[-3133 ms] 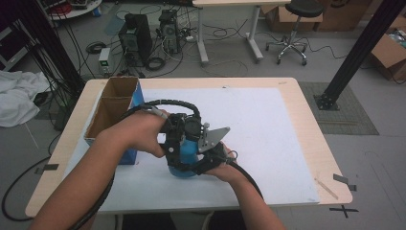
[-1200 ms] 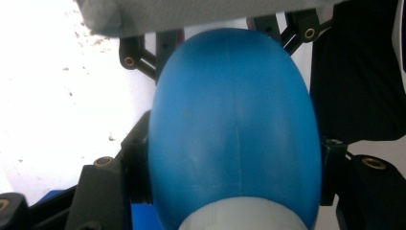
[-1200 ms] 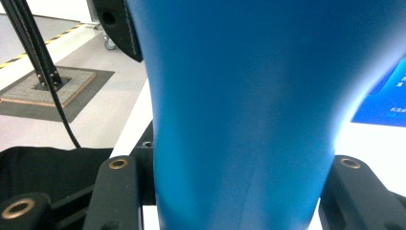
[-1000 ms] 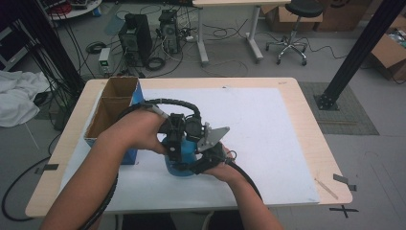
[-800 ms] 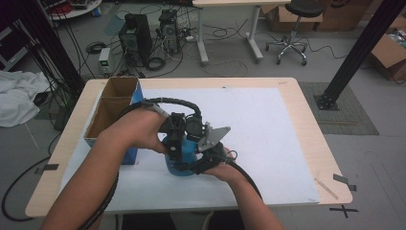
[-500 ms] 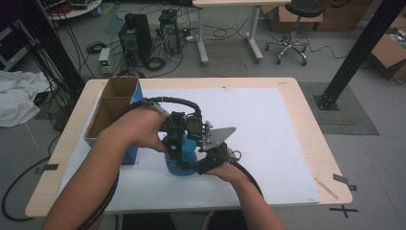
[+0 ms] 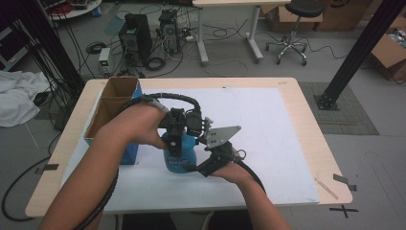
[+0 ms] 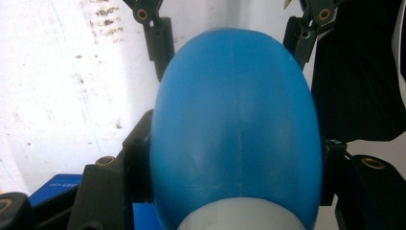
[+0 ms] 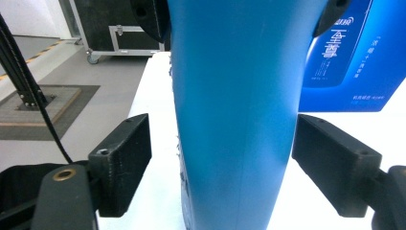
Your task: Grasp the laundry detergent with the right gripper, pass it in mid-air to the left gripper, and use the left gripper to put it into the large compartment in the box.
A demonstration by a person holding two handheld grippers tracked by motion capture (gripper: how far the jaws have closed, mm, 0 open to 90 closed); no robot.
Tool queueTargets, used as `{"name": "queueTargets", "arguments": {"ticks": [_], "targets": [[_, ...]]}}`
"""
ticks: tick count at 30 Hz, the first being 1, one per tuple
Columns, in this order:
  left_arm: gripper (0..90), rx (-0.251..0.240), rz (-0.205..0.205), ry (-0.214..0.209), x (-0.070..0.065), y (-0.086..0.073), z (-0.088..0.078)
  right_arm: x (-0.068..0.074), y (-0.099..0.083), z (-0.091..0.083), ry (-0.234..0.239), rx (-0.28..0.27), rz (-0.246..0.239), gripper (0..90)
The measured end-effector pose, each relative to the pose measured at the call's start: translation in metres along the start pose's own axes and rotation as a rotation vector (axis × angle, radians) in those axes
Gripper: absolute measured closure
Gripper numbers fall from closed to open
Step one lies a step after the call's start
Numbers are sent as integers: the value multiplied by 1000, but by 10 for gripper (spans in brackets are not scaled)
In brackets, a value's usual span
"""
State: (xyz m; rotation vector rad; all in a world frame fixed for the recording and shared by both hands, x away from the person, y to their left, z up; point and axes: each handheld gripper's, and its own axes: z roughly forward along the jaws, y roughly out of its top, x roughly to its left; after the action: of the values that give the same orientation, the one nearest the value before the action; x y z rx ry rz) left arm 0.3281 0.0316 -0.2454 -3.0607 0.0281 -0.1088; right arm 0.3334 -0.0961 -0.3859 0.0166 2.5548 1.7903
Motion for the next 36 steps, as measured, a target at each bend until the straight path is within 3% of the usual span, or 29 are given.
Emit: {"name": "queueTargets", "arguments": {"ticks": [10, 16, 18, 19, 20, 21, 22, 23, 24, 25, 26, 27, 28, 29, 30, 31, 32, 33, 36], "targets": [[381, -1, -29, -3, 5, -2, -10, 1, 6, -14, -5, 30, 14, 89], [381, 12, -94, -15, 11, -9, -21, -1, 10, -28, -17, 94, 32, 0], [381, 16, -130, -19, 14, -13, -26, -2, 10, -33, -21, 124, 38, 0], [381, 17, -168, -21, 16, -17, -31, -3, 11, -38, -26, 149, 43, 0], [381, 17, -168, -21, 16, -17, -31, -3, 11, -38, -26, 149, 43, 0], [381, 24, -221, -29, 20, -21, -38, -4, 13, -44, -30, 176, 42, 0], [381, 24, -221, -29, 20, -21, -38, -4, 13, -44, -30, 176, 42, 0], [381, 20, -290, -29, 24, -26, -45, -5, 15, -49, -38, 206, 40, 0], [381, 20, -290, -29, 24, -26, -45, -6, 17, -52, -41, 220, 38, 0], [381, 14, -361, -32, 28, -32, -52, -6, 18, -55, -43, 236, 37, 0], [381, 14, -361, -32, 28, -32, -52, -6, 18, -55, -43, 236, 37, 0], [381, 1, -437, -39, 32, -39, -60, -8, 20, -61, -48, 269, 31, 0], [381, 1, -437, -39, 32, -39, -60, -8, 20, -61, -48, 269, 31, 0], [381, -11, -509, -50, 36, -47, -67, -9, 22, -66, -49, 310, 28, 0], [381, -11, -509, -50, 36, -47, -67, -9, 22, -66, -49, 310, 28, 0], [380, -21, -564, -62, 40, -55, -74, -11, 22, -70, -49, 352, 22, 0], [380, -21, -564, -62, 40, -55, -74, -11, 22, -70, -49, 352, 22, 0], [380, -28, -608, -77, 42, -64, -81, -12, 22, -73, -47, 385, 18, 0], [380, -28, -641, -82, 42, -72, -89, -13, 22, -77, -49, 419, 12, 0]]}}
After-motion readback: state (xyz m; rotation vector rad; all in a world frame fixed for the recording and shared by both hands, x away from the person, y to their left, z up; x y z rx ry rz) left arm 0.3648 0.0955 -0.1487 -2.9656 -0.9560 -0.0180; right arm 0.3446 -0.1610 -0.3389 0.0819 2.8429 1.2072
